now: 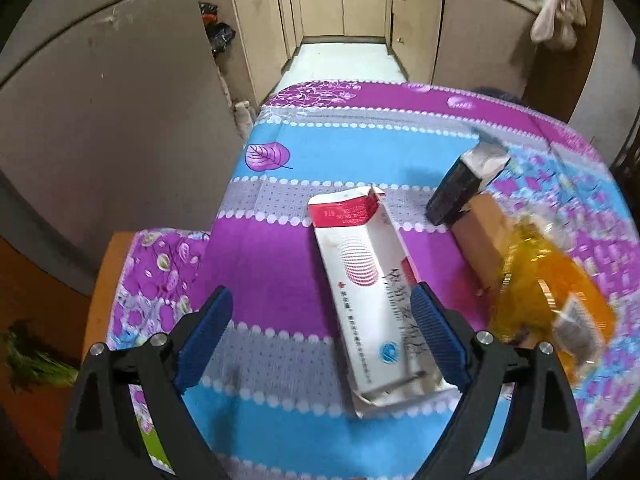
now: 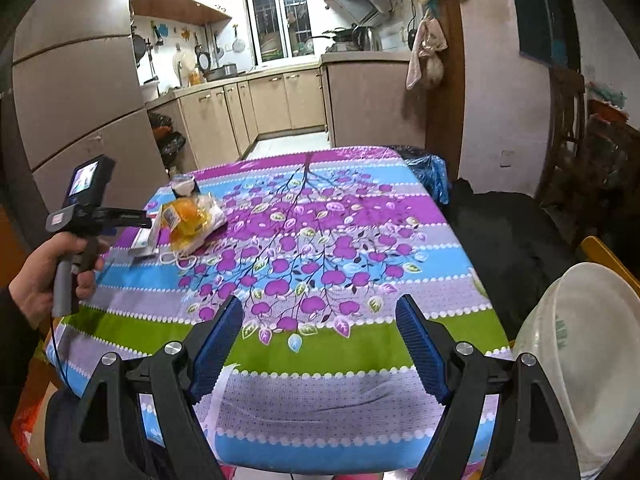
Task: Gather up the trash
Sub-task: 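Move both tools back over the table trash, then grasp the white medicine box with the left tool while the right tool grasps the orange bread bag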
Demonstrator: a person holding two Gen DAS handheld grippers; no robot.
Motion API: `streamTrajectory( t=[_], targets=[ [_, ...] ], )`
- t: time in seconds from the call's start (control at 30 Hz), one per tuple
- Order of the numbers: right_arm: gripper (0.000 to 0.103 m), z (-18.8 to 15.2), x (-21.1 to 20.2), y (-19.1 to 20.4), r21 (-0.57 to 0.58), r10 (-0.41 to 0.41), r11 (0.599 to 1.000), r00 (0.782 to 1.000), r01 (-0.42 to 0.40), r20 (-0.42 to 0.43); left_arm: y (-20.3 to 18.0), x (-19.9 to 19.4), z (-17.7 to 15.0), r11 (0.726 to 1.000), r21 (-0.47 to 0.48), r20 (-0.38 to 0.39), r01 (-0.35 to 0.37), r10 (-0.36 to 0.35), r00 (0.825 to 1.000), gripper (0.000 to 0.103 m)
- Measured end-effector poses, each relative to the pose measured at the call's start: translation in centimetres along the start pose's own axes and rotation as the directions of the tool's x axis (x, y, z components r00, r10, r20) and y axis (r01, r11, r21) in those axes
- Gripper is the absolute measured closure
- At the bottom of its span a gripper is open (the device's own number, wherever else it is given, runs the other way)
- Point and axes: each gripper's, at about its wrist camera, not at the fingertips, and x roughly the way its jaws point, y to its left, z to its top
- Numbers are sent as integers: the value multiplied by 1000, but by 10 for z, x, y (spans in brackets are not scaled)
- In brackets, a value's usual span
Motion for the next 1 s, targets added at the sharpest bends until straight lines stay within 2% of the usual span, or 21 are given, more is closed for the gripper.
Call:
streamTrajectory(
  t=[0.1,0.2,0.27,0.3,0.37,0.4,0.47,0.53,0.6,0.63,0.73,0.83,0.93,1.0],
  targets=[
    [24,2,5,4,-22,20,1000,1000,-20,-14,0,9,-4,1000,10,-2,-16,16,1000,16],
    [24,8,12,13,-43,66,997,997,-67,-32,13,13,-8,1000,-14,6,24,-24,1000,18],
    [24,14,13,19,-58,116,991,992,-118,-43,23,12,-10,994,-2,-14,107,-107,994,40],
    [24,18,15,24,-68,148,986,988,-151,-51,25,10,-12,993,23,-19,120,-119,993,46],
    [24,26,18,33,-94,202,974,977,-208,-66,30,4,-13,986,83,-34,147,-145,989,70],
    [24,32,21,39,-108,234,964,969,-242,-78,32,2,-14,983,99,-39,155,-152,988,71],
    [24,46,30,56,-160,295,937,949,-310,-108,40,2,-16,978,120,-48,169,-164,985,71],
    [24,59,38,76,-219,315,915,940,-338,-134,47,2,-18,973,121,-61,199,-193,979,68],
    [24,79,57,101,-278,321,891,931,-358,-173,45,2,-20,975,129,-54,183,-177,983,58],
    [24,91,71,115,-302,310,884,931,-356,-191,43,2,-21,977,139,-47,164,-159,986,46],
    [24,113,107,150,-361,282,861,927,-359,-248,40,3,-22,977,143,-35,156,-153,988,37],
    [26,124,146,187,-440,214,831,926,-340,-310,42,7,-18,976,119,-49,182,-177,983,37],
    [33,123,170,212,-487,157,810,921,-326,-355,41,9,-15,975,115,-56,189,-184,981,37],
    [42,122,190,223,-520,82,803,918,-292,-389,37,11,-12,976,118,-55,182,-176,983,36]
  ],
)
